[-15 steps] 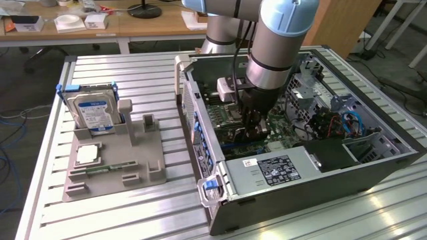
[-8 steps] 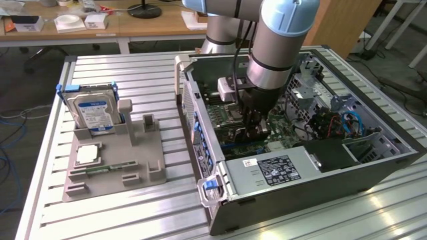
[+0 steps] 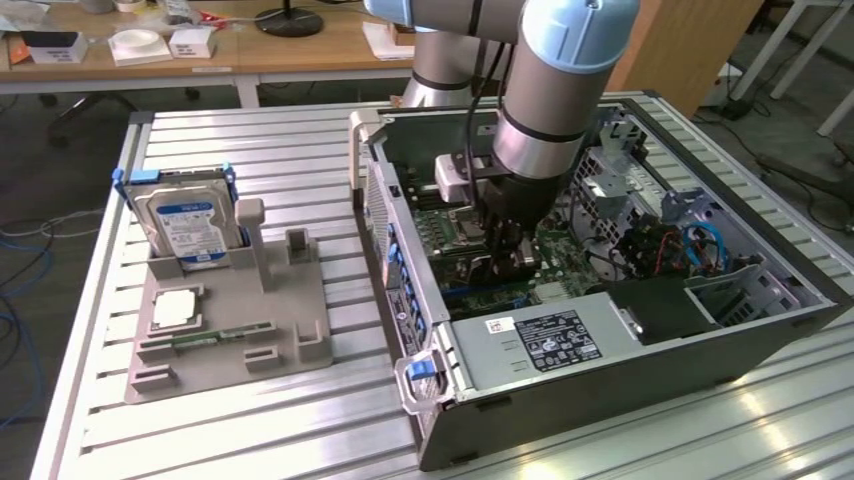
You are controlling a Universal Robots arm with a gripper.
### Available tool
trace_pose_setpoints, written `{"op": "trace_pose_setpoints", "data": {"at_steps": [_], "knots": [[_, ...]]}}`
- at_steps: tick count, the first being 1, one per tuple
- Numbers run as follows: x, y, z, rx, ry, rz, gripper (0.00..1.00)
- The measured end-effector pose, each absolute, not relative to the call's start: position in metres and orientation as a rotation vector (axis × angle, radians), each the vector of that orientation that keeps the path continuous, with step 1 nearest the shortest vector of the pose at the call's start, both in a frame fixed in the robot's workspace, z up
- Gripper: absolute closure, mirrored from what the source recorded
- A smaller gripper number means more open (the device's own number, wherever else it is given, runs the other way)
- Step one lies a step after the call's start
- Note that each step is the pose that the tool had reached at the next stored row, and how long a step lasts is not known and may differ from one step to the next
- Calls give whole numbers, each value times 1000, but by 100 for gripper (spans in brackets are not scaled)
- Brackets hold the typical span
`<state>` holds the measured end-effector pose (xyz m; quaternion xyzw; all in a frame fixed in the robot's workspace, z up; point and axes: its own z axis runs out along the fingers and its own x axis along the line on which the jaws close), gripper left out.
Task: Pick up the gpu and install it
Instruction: 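Insert the gpu into the slot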
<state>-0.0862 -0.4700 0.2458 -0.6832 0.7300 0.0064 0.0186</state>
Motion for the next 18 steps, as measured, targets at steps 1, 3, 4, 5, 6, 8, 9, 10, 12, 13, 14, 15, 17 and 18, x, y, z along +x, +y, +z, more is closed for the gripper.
{"op": "trace_pose_setpoints", "data": {"at_steps": [1,3,4,5,6,8,9,10,12,13,14,15,17,18], "knots": [[-87,-470,246,-2121,2266,20,73],[-88,-470,246,-2121,2267,20,73],[-88,-470,246,-2120,2267,20,73],[-88,-470,246,-2120,2268,20,73],[-88,-470,246,-2119,2268,20,73],[-88,-470,246,-2119,2269,20,73],[-88,-470,246,-2118,2269,20,73],[-88,-470,246,-2118,2269,20,73],[-88,-469,245,-2118,2269,20,73],[-88,-469,245,-2118,2269,20,73],[-88,-468,245,-2118,2269,20,73],[-88,-468,245,-2118,2269,20,73],[-89,-468,244,-2119,2269,20,73],[-89,-468,244,-2120,2267,20,73]]}}
